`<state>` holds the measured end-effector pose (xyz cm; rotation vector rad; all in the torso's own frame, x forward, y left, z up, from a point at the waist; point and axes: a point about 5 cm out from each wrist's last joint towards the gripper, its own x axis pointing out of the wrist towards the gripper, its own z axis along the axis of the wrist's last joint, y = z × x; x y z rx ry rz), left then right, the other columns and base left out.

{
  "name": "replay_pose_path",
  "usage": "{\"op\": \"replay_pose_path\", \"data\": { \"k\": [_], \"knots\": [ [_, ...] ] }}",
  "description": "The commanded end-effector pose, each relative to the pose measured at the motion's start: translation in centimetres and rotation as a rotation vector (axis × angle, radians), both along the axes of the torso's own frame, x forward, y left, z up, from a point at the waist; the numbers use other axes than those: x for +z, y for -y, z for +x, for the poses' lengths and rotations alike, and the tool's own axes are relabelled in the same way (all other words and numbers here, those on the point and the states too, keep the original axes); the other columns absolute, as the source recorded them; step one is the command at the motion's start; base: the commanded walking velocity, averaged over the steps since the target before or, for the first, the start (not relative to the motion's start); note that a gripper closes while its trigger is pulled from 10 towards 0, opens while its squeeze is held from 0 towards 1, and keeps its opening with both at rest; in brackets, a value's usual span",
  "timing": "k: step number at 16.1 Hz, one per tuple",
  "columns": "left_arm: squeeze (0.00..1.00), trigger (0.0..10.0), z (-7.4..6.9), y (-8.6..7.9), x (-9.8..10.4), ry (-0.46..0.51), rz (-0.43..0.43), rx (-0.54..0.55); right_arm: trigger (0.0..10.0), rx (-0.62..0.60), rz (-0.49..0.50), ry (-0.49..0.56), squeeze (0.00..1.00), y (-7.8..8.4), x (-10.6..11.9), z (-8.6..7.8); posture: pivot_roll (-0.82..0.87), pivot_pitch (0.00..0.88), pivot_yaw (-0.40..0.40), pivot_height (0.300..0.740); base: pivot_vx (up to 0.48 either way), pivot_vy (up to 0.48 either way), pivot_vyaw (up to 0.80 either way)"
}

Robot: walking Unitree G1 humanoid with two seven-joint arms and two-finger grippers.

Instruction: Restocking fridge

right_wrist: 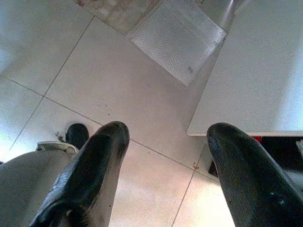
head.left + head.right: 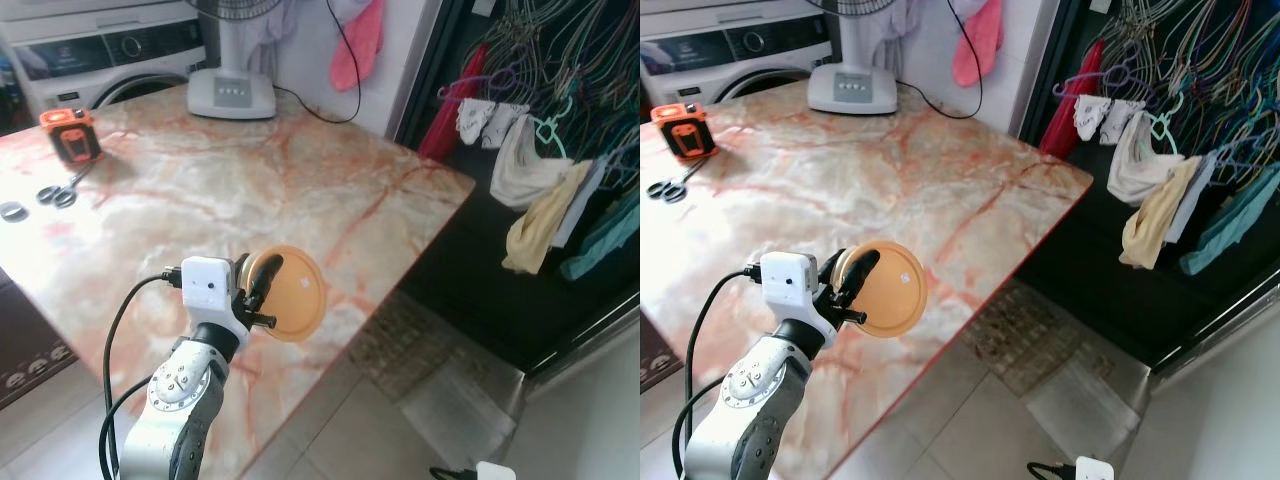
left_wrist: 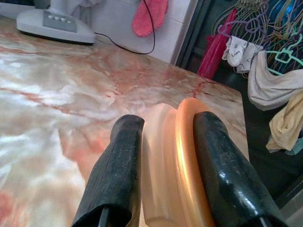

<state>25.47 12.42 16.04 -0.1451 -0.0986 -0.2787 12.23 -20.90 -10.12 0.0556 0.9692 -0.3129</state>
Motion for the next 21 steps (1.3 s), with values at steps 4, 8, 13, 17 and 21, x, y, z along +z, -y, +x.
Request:
{"op": "replay_pose_path", "data": {
  "k": [4,8,13,17,21],
  "knots": [
    [0.00,10.0,-0.11,0.57,0.48,0.032,0.002,-0.023,10.0,0.003,-0.015,0.000,0.00,0.45,0.05,-0.17,0.09,0.000,-0.136,0.740,-0.335,0.000,0.00],
    [0.00,10.0,-0.09,0.39,0.28,0.025,0.020,-0.011,10.0,0.002,-0.015,-0.001,0.00,0.41,0.05,-0.12,0.08,0.000,-0.139,0.740,-0.209,0.000,0.00],
    [0.00,10.0,0.00,0.44,0.38,0.031,0.011,-0.008,10.0,-0.007,-0.011,-0.001,0.00,0.37,0.05,-0.05,0.08,0.002,-0.142,0.740,0.000,0.000,0.00],
    [0.00,10.0,-0.01,0.42,0.46,0.034,0.008,-0.002,10.0,-0.002,-0.008,-0.006,0.00,0.41,0.04,-0.04,0.08,0.008,-0.147,0.740,0.000,0.000,-0.13],
    [0.00,10.0,-0.03,0.41,0.45,0.035,0.005,0.002,10.0,0.002,-0.007,-0.012,0.00,0.45,0.03,-0.03,0.08,0.011,-0.148,0.740,0.000,0.000,-0.80]
  ]
}}
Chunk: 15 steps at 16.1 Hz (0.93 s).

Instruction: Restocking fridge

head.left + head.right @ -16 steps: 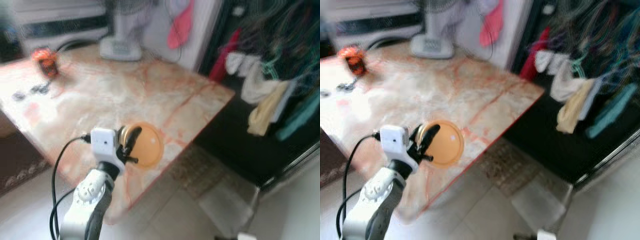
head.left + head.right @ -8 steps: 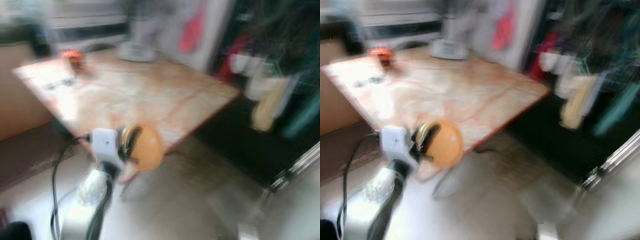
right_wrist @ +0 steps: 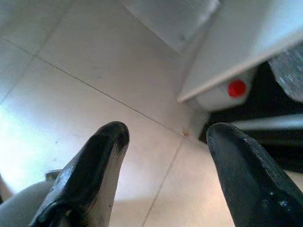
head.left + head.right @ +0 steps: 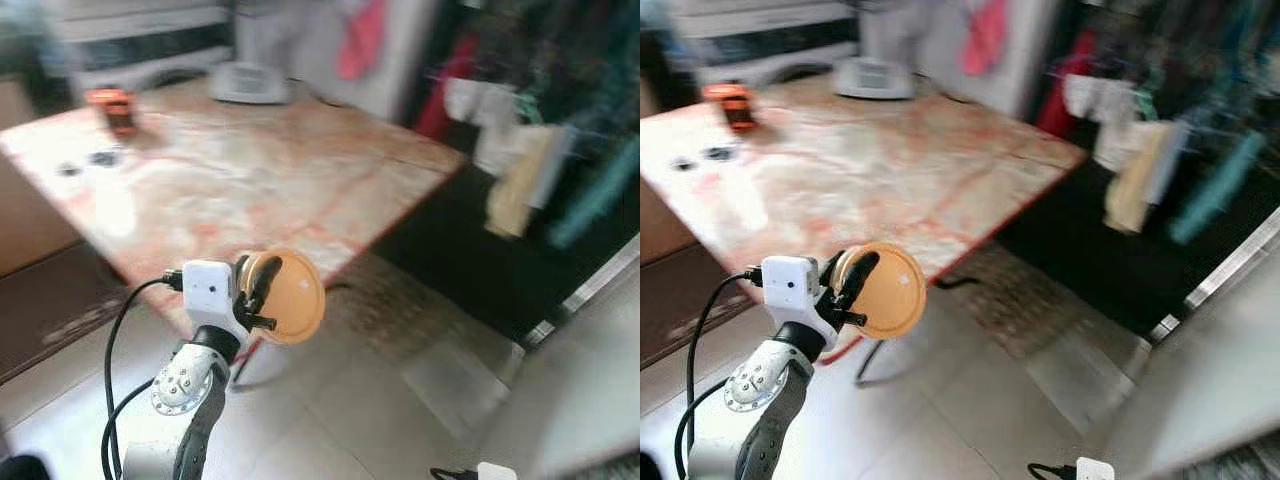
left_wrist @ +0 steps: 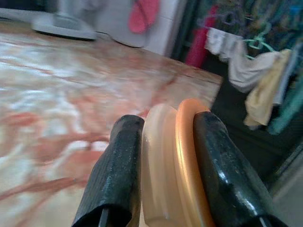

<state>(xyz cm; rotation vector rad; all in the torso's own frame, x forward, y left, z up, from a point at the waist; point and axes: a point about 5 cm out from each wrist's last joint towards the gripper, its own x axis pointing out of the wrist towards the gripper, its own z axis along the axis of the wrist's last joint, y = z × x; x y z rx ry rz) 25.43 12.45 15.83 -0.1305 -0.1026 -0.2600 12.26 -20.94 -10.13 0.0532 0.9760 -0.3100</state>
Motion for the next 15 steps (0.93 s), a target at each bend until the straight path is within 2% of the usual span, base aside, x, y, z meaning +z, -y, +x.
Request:
{"op": "replay_pose_path", "data": {
  "k": [1,4,6,15],
  "knots": [
    [0.00,10.0,0.01,0.44,0.66,0.030,-0.008,-0.018,10.0,-0.001,-0.007,-0.006,0.00,0.41,0.04,-0.07,0.08,0.011,-0.148,0.740,0.000,0.000,-0.80],
    [0.00,10.0,0.08,0.45,0.57,0.034,0.039,-0.026,10.0,0.001,-0.007,-0.008,0.00,0.41,0.03,-0.05,0.08,0.015,-0.148,0.740,0.000,0.000,-0.80],
    [0.00,10.0,0.10,0.45,0.55,0.036,0.073,-0.023,10.0,0.002,-0.007,-0.009,0.00,0.42,0.03,-0.06,0.08,0.017,-0.146,0.740,0.000,-0.476,-0.80],
    [0.00,10.0,0.12,0.44,0.28,0.022,0.079,-0.028,10.0,0.003,-0.008,-0.014,0.00,0.44,0.02,-0.06,0.08,0.015,-0.144,0.740,0.000,0.000,-0.80]
  ]
}}
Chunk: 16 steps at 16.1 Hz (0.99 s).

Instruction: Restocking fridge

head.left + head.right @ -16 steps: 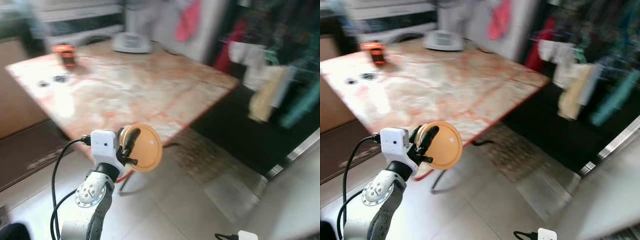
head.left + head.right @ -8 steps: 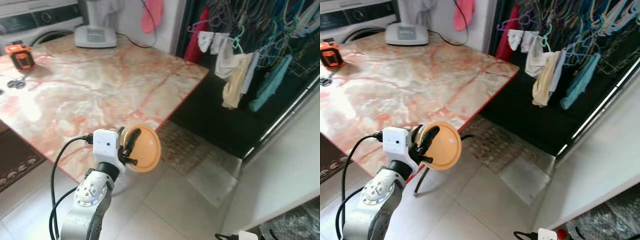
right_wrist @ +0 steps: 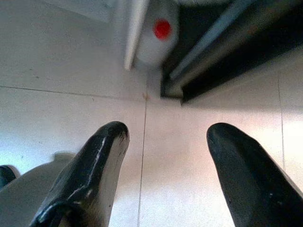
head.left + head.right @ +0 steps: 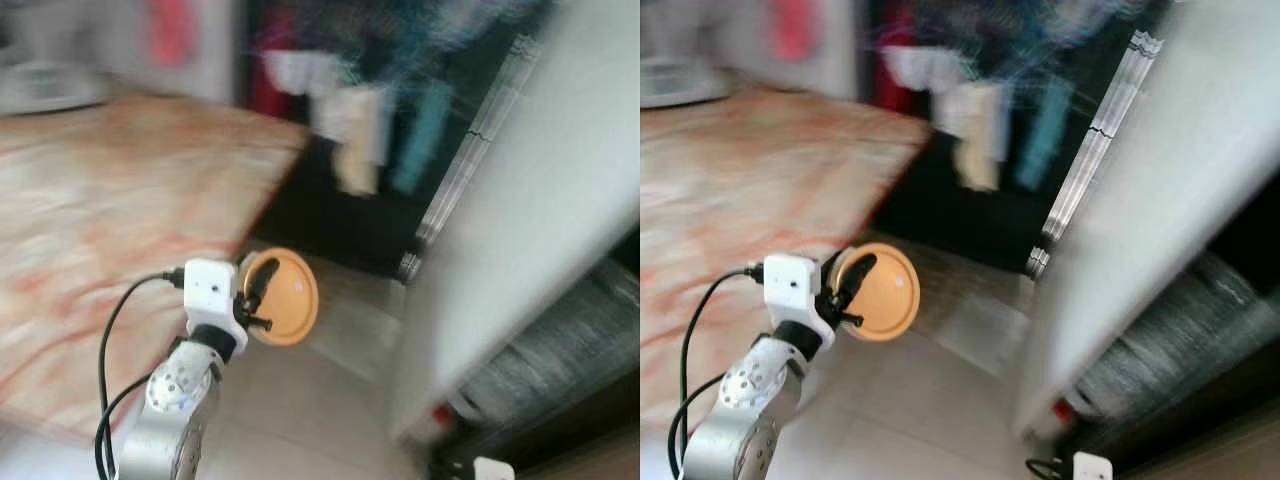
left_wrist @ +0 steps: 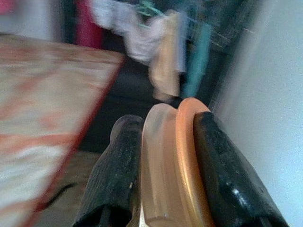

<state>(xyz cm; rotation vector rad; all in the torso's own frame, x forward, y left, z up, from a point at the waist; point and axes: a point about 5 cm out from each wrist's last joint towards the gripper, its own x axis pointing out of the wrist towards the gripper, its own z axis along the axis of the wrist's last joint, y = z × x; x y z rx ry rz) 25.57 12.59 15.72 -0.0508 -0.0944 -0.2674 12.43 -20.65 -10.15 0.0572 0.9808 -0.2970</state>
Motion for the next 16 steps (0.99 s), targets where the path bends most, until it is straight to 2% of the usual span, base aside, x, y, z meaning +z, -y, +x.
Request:
{"op": "replay_pose_path", "data": {
  "k": [1,14,16],
  "knots": [
    [0.00,10.0,-0.03,0.58,0.39,0.018,-0.001,-0.026,10.0,-0.006,-0.018,-0.011,0.00,0.72,0.04,-0.23,0.08,0.014,-0.143,0.740,0.000,0.000,-0.80],
    [0.00,10.0,0.05,0.47,0.17,0.013,0.009,-0.019,10.0,-0.007,-0.017,-0.010,0.00,0.72,0.04,-0.22,0.08,0.009,-0.139,0.740,0.000,0.000,-0.80],
    [0.00,10.0,0.07,0.39,0.16,0.014,0.011,-0.015,10.0,-0.007,-0.016,-0.011,0.00,0.69,0.04,-0.21,0.08,0.011,-0.138,0.740,0.000,-0.309,-0.80]
  ]
}}
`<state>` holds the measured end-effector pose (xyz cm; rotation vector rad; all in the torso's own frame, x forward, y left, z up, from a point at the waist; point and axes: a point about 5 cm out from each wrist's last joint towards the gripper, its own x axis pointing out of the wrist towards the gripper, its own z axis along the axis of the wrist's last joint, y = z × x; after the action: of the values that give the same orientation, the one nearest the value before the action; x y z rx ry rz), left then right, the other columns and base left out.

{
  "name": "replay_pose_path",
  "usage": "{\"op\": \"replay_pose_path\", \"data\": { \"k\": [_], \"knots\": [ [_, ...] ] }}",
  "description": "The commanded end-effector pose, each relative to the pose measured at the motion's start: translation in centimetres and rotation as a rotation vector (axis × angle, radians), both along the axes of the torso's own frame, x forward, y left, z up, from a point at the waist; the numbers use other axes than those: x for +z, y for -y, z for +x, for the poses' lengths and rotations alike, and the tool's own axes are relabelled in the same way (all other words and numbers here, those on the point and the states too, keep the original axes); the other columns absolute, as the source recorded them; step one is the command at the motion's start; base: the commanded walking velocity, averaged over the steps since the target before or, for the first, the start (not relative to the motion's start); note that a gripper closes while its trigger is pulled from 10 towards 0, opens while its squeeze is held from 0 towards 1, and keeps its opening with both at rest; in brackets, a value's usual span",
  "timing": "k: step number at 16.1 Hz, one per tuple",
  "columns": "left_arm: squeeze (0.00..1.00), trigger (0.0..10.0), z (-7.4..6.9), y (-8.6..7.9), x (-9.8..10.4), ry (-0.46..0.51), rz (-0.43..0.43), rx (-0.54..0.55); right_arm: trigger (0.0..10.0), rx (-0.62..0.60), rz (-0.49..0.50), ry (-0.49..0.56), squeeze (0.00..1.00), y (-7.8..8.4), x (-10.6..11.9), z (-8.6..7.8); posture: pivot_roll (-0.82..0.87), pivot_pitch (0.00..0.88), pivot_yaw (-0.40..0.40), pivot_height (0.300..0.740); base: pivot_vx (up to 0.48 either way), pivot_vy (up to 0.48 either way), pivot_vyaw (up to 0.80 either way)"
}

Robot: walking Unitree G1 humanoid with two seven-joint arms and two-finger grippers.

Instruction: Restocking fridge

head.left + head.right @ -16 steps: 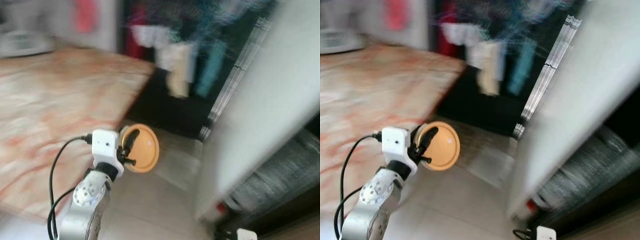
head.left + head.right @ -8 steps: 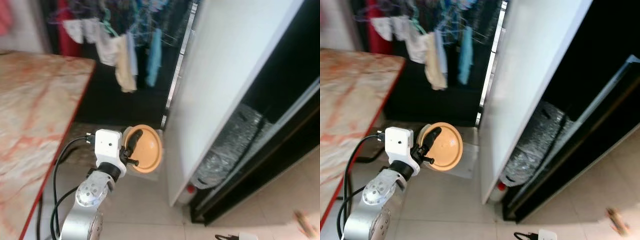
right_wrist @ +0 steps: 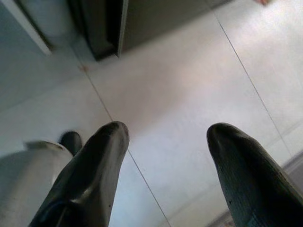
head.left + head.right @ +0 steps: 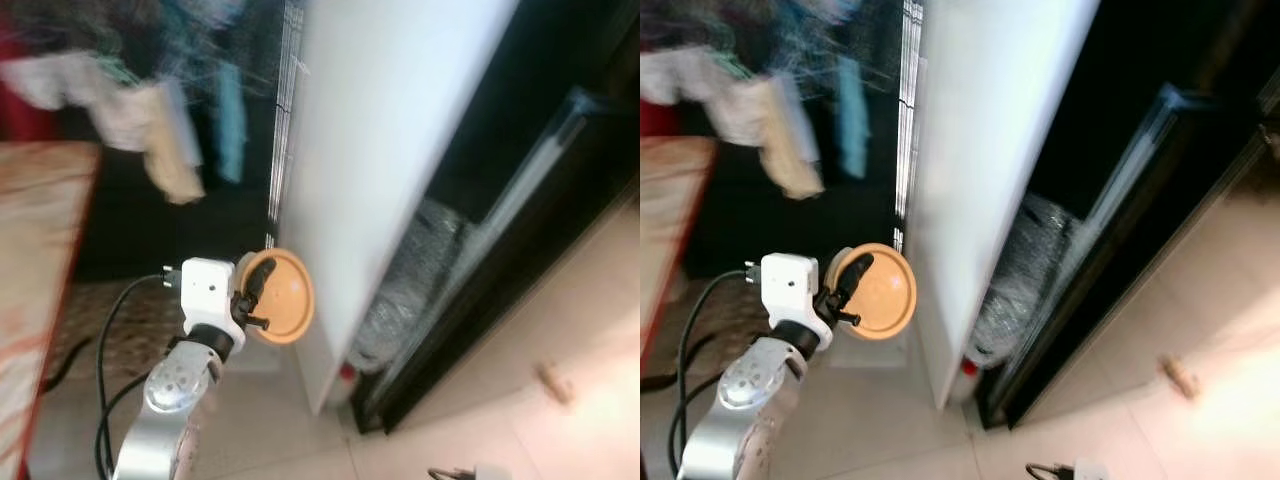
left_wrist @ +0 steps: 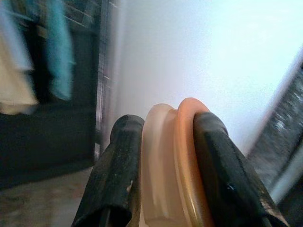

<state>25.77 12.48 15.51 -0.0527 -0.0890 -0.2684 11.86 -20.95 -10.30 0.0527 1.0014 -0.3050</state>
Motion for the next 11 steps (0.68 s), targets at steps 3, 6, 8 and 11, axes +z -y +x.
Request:
{"op": "replay_pose_path", "data": {
  "k": [3,6,8,11],
  "knots": [
    [0.00,10.0,-0.1,0.2,0.3,0.014,0.002,-0.010,10.0,-0.002,-0.011,0.011,0.00,0.3,0.2,0.4,0.08,0.013,-0.137,0.740,0.000,0.000,-0.80],
    [0.00,10.0,0.0,0.0,0.3,0.011,0.004,-0.001,10.0,-0.004,-0.008,0.011,0.00,0.3,0.2,0.4,0.08,0.010,-0.133,0.740,0.000,0.000,-0.80],
    [0.00,10.0,0.3,-0.5,0.1,0.007,0.001,0.019,10.0,-0.004,-0.004,0.010,0.00,0.1,0.1,0.4,0.09,0.003,-0.127,0.740,0.000,0.000,-0.80],
    [0.00,10.0,1.1,-2.3,-0.1,-0.010,-0.044,0.108,10.0,-0.014,0.009,0.019,0.00,-0.4,0.1,0.7,0.09,0.000,-0.115,0.740,0.000,0.000,-0.80]
  ]
}}
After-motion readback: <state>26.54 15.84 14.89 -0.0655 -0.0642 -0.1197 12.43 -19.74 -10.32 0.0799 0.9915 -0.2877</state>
